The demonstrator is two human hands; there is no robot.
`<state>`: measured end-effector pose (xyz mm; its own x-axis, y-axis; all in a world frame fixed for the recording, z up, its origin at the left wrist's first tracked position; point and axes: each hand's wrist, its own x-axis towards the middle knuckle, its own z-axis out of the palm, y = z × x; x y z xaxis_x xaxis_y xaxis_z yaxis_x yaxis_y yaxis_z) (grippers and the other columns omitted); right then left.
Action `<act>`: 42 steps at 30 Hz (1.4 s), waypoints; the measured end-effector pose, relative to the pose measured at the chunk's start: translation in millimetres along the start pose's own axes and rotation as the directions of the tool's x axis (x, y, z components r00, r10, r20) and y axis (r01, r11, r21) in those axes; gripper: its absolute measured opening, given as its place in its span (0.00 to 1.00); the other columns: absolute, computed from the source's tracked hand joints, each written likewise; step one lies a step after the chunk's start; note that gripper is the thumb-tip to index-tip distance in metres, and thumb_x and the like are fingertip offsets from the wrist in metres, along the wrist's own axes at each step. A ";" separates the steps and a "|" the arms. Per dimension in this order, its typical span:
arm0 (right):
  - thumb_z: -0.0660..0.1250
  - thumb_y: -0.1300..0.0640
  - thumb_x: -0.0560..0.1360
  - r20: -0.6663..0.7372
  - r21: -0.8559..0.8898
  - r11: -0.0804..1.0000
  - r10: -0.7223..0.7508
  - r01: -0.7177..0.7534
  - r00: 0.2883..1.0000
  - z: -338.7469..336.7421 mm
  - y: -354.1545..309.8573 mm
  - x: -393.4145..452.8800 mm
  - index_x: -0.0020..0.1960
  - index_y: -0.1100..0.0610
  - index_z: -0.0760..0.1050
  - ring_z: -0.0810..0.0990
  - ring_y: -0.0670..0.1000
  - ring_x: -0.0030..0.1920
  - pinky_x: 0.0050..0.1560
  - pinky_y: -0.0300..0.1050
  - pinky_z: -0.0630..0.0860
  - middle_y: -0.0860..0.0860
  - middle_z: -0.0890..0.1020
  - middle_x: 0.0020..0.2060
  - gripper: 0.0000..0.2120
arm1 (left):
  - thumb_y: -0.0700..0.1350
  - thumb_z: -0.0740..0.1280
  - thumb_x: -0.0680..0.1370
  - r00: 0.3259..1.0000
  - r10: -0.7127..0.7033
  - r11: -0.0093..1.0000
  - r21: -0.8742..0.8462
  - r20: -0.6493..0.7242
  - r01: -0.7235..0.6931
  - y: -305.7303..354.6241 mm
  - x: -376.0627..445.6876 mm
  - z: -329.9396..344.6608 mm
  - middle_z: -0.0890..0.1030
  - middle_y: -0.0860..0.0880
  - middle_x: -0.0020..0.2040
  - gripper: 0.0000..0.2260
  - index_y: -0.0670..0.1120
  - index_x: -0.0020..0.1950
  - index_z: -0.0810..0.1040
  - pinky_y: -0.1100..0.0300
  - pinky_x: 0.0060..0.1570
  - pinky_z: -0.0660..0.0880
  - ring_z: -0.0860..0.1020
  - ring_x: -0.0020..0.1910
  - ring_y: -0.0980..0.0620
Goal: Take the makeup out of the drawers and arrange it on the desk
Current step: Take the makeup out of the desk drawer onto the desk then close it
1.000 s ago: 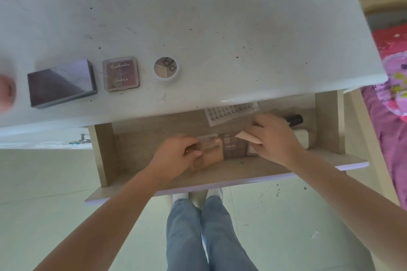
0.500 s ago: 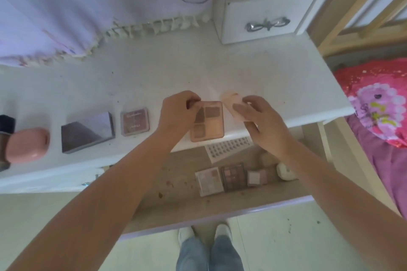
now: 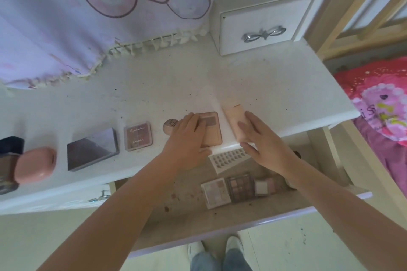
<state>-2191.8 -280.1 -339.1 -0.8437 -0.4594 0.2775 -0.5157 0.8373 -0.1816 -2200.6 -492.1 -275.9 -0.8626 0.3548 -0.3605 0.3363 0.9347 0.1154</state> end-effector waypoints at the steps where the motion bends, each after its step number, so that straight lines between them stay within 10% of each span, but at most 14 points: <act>1: 0.41 0.46 0.81 -0.001 -0.005 1.000 0.000 0.000 1.000 0.3 -0.8 1.6 0.62 0.59 0.65 0.83 0.59 0.50 0.44 0.45 0.80 0.65 0.78 0.57 0.23 | 0.53 0.59 0.78 1.000 0.004 0.999 0.034 0.023 -0.005 -0.8 0.2 -0.2 0.49 0.45 0.77 0.30 0.42 0.75 0.52 0.54 0.74 0.46 0.46 0.76 0.47; 9: 0.52 0.48 0.74 0.110 -0.015 0.998 0.064 -0.062 0.992 0.0 -9.8 16.6 0.58 0.62 0.76 0.84 0.60 0.46 0.38 0.47 0.81 0.65 0.79 0.56 0.24 | 0.50 0.58 0.80 0.999 -0.032 0.999 0.010 0.032 0.032 2.3 9.3 -4.0 0.47 0.42 0.77 0.29 0.41 0.75 0.49 0.54 0.74 0.46 0.45 0.76 0.45; 13: 0.55 0.46 0.75 0.190 0.092 0.988 0.106 -0.125 0.976 -10.8 -13.3 19.3 0.67 0.60 0.69 0.76 0.63 0.61 0.56 0.53 0.76 0.64 0.69 0.67 0.27 | 0.49 0.58 0.80 0.999 -0.038 0.999 -0.010 -0.012 0.038 4.4 5.2 -3.6 0.49 0.43 0.77 0.29 0.40 0.75 0.49 0.56 0.74 0.45 0.46 0.76 0.46; 19: 0.54 0.53 0.78 -0.106 0.213 0.966 0.172 -0.147 0.979 -24.2 -15.6 -40.5 0.51 0.67 0.76 0.77 0.53 0.47 0.47 0.40 0.75 0.63 0.81 0.44 0.19 | 0.46 0.57 0.73 0.927 0.236 0.956 -0.100 -0.293 -0.275 31.8 -42.9 59.2 0.82 0.42 0.48 0.16 0.40 0.50 0.81 0.55 0.49 0.77 0.80 0.47 0.44; 23: 0.67 0.63 0.67 0.312 0.145 0.955 0.203 -0.258 0.928 -11.5 -1.1 -96.7 0.38 0.61 0.80 0.80 0.56 0.31 0.29 0.44 0.75 0.57 0.81 0.30 0.04 | 0.43 0.57 0.79 0.985 0.028 0.972 -0.234 0.172 0.013 40.7 -53.1 118.9 0.71 0.44 0.65 0.17 0.43 0.68 0.67 0.53 0.61 0.69 0.69 0.64 0.45; 27: 0.61 0.57 0.76 0.703 -0.058 0.911 0.328 -0.408 0.631 13.0 9.0 -92.7 0.58 0.58 0.76 0.77 0.59 0.53 0.49 0.49 0.74 0.58 0.80 0.52 0.13 | 0.44 0.61 0.77 0.943 -0.204 0.942 -0.209 0.264 0.262 42.3 -27.3 147.5 0.63 0.43 0.69 0.23 0.44 0.71 0.59 0.54 0.65 0.64 0.62 0.68 0.44; 36: 0.58 0.58 0.78 0.771 -0.220 0.970 0.239 -0.107 0.590 52.7 -4.2 -69.6 0.62 0.57 0.70 0.69 0.55 0.63 0.57 0.46 0.70 0.55 0.73 0.61 0.14 | 0.44 0.60 0.79 0.936 -0.218 0.969 -0.056 0.275 0.242 40.0 -6.7 149.7 0.66 0.42 0.66 0.17 0.42 0.66 0.70 0.52 0.64 0.65 0.63 0.67 0.43; 42: 0.58 0.55 0.78 0.778 0.008 0.996 0.051 -0.090 0.626 41.1 7.0 -72.5 0.56 0.58 0.74 0.73 0.54 0.55 0.47 0.43 0.69 0.56 0.76 0.55 0.11 | 0.45 0.57 0.79 0.934 -0.255 0.935 -0.185 0.249 0.304 44.5 -37.4 120.1 0.77 0.45 0.56 0.12 0.45 0.60 0.75 0.56 0.49 0.71 0.74 0.56 0.46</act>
<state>-2140.4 -253.2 -399.3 -0.6700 -0.4757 -0.5699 -0.4386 0.8730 -0.2132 -2107.9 -466.4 -368.5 -0.7978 0.0878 -0.5965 -0.0179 0.9854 0.1690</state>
